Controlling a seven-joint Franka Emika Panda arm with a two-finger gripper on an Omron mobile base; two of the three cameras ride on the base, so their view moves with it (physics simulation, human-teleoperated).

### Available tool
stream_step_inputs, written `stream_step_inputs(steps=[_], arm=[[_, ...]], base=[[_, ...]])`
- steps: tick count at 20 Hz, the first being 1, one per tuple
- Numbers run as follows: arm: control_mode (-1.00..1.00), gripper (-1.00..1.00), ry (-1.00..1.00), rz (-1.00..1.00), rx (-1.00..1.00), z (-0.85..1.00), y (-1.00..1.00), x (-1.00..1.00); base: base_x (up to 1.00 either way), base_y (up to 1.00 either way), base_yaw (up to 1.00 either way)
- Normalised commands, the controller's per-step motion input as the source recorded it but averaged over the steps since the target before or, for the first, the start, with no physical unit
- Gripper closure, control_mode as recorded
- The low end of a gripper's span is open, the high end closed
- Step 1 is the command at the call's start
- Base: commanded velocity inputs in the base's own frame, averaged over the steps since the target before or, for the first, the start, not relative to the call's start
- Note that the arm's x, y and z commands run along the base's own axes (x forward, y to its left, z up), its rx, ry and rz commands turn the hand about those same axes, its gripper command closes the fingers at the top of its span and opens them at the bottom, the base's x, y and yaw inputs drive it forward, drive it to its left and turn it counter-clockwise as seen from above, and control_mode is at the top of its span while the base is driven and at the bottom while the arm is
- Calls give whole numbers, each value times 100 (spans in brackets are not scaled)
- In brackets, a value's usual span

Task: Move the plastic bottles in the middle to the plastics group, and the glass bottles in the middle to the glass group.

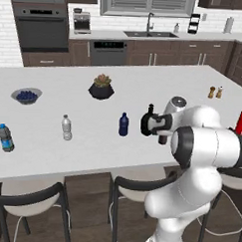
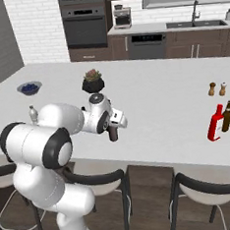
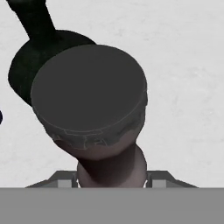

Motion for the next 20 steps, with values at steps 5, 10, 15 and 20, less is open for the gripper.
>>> stream_step_inputs(steps=[5,10,15,20], arm=[[-100,100,0,-13,0,28,-79,-24],[-100,100,0,-17,0,47,-93,-1],[-100,100,0,-20,0,19,-100,-4],[-100,100,-1,-14,2,-9,-91,-50]], base=[[0,0,0],[0,0,0],[0,0,0],[0,0,0]])
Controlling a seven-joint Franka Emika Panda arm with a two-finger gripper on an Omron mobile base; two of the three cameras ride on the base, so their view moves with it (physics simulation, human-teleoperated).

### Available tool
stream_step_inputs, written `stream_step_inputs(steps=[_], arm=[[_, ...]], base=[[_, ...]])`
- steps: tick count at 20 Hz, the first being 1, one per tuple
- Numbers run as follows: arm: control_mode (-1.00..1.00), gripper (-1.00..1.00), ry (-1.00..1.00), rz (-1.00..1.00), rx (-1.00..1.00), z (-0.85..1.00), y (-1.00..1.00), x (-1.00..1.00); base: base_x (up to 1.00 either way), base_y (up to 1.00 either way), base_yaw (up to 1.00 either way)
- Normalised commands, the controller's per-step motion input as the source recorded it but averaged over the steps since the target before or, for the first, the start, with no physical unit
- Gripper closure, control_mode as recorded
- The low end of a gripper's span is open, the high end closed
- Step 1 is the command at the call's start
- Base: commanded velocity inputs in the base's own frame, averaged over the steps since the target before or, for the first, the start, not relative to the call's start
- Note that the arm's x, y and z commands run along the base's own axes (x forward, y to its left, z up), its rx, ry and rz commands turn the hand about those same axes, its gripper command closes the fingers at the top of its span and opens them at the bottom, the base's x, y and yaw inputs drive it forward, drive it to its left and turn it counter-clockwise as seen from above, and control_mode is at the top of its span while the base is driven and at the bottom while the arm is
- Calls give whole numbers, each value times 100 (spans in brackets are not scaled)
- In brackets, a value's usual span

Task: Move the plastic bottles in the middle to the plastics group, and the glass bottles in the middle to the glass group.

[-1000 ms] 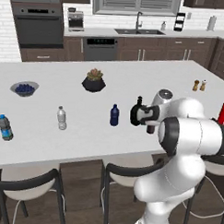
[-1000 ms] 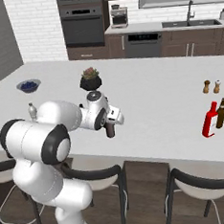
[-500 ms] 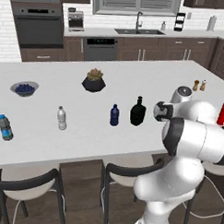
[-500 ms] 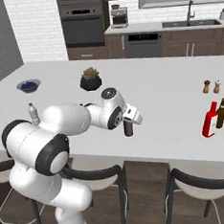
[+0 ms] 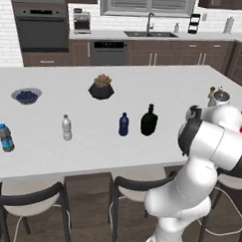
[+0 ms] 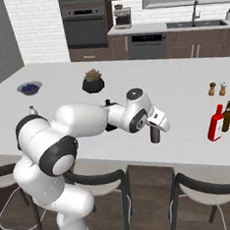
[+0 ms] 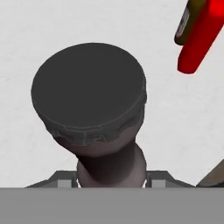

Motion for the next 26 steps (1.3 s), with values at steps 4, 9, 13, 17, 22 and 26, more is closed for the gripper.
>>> stream_step_inputs(steps=[4,9,13,17,22,26], arm=[[-100,100,-4,-5,2,-2,-68,-64],[-100,100,-2,-3,2,21,-62,-25],[-100,100,-2,-7,2,11,-70,0],[-100,100,0,-2,0,0,-60,0],[-100,100,-4,0,1,-6,-34,2],[-100,100,-4,0,0,0,-24,16]], base=[[0,0,0],[0,0,0],[0,0,0],[0,0,0],[0,0,0],[0,0,0]])
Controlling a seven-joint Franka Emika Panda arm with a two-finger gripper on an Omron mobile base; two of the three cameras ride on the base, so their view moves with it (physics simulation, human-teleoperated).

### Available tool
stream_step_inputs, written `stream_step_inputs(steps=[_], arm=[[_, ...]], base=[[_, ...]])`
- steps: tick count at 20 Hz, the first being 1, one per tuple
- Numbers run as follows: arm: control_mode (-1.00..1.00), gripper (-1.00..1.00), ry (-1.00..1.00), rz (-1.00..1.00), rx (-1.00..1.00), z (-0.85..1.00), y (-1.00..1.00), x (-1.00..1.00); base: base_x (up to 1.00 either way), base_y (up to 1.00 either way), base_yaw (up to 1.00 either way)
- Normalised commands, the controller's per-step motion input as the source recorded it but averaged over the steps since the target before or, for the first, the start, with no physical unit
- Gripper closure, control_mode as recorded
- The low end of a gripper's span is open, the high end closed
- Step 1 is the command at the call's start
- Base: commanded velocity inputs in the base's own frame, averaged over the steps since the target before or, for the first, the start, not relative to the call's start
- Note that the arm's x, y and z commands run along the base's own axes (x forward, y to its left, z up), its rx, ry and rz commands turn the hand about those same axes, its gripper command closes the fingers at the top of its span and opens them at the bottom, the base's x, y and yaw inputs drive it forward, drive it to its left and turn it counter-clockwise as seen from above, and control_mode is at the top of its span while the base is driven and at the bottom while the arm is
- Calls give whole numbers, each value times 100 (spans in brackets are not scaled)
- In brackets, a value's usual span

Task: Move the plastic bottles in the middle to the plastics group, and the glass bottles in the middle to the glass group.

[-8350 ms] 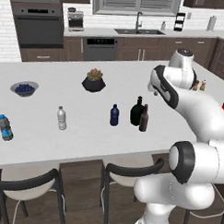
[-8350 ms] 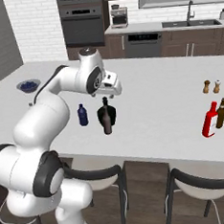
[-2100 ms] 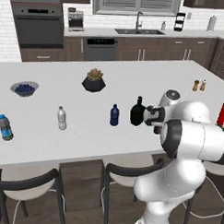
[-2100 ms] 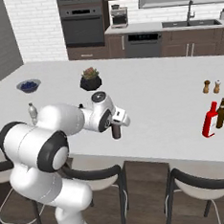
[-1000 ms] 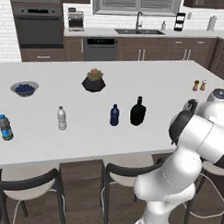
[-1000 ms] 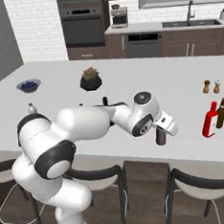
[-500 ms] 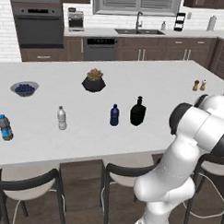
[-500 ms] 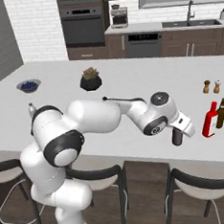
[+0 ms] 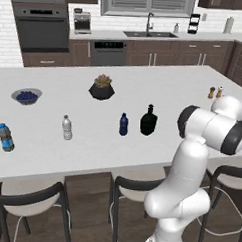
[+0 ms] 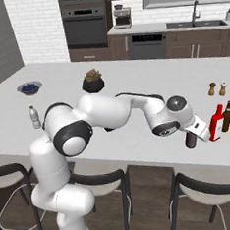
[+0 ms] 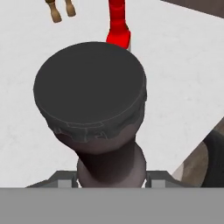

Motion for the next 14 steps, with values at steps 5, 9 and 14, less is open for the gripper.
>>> stream_step_inputs(steps=[5,9,14], arm=[[-100,100,0,0,0,0,-6,9],[-100,100,0,0,0,0,-3,23],[-100,100,0,-2,0,0,-20,20]], base=[[0,0,0],[0,0,0],[0,0,0]])
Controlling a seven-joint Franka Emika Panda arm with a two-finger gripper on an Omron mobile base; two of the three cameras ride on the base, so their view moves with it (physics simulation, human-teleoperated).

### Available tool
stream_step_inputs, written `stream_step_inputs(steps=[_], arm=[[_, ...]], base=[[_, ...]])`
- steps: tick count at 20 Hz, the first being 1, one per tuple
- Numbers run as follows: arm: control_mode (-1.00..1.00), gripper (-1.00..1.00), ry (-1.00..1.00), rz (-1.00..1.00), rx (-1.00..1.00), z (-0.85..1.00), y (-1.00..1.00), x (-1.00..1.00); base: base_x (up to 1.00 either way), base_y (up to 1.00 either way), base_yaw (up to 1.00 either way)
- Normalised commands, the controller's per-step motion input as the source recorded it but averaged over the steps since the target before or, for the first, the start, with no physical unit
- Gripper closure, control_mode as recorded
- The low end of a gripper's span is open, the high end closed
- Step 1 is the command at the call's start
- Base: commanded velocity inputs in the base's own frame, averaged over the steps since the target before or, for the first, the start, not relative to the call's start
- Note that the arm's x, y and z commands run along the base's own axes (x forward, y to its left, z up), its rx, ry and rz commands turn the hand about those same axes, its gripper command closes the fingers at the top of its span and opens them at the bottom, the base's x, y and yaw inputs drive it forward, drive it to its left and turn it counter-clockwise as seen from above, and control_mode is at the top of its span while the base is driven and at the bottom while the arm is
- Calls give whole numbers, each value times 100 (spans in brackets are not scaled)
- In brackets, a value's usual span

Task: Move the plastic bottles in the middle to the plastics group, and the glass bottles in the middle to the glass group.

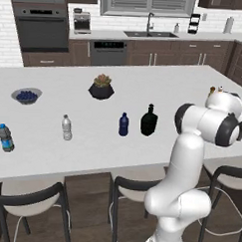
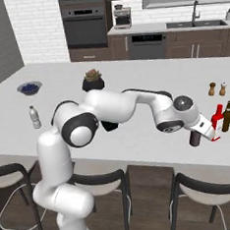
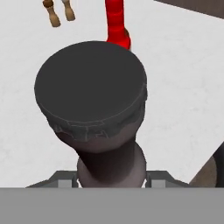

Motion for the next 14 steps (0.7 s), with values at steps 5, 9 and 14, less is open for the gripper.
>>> stream_step_inputs(steps=[5,9,14], arm=[[-100,100,3,-1,0,-2,-19,7],[-100,100,1,0,0,-22,-2,5],[-100,100,0,0,0,-38,0,10]], base=[[0,0,0],[0,0,0],[0,0,0]])
